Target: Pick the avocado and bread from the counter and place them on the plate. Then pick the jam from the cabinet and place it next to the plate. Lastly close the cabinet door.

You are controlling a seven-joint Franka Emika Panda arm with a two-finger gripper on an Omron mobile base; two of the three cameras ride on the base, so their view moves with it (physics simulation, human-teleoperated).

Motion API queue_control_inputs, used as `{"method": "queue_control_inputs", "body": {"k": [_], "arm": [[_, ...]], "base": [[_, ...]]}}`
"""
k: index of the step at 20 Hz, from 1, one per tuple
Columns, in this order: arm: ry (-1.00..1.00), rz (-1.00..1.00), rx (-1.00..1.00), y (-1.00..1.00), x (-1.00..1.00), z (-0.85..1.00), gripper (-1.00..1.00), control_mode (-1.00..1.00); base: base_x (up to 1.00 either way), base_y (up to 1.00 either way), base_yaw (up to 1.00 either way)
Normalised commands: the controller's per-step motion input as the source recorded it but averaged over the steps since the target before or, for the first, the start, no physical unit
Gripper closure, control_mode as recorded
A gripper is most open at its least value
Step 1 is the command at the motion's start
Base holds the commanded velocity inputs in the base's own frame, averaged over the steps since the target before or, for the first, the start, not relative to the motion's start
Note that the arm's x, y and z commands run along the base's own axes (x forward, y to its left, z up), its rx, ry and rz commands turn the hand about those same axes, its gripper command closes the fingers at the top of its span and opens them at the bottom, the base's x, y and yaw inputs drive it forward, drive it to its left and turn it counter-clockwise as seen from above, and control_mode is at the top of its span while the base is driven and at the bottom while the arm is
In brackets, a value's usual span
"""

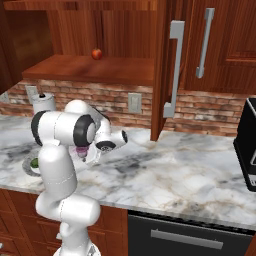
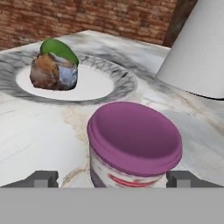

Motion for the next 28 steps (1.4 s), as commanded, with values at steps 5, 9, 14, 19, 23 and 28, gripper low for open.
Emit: {"method": "queue_control_inputs", "body": {"k": [5,9,14,19,23,28], "arm": [[-0.21,-0.10,0.00,-0.38,0.00,0.17,-1.00,-1.00],[-0.25,-0.10,0.01,-0.38,0.00,0.51,-1.00,-1.00],[-0.27,-0.13,0.01,-0.06,-0.02,0.76,-1.00,-1.00],[-0.22,-0.18,0.03,0.00,-0.33,0.86,-1.00,-1.00],[-0.09,-0.30,0.09,0.00,-0.64,0.76,-1.00,-1.00],[0.00,-0.39,0.14,0.01,-0.73,0.60,-1.00,-1.00]], "base": [[0.00,0.00,0.00],[0.00,0.00,0.00],[0.00,0.00,0.00],[0.00,0.00,0.00],[0.00,0.00,0.00],[0.00,0.00,0.00]]}}
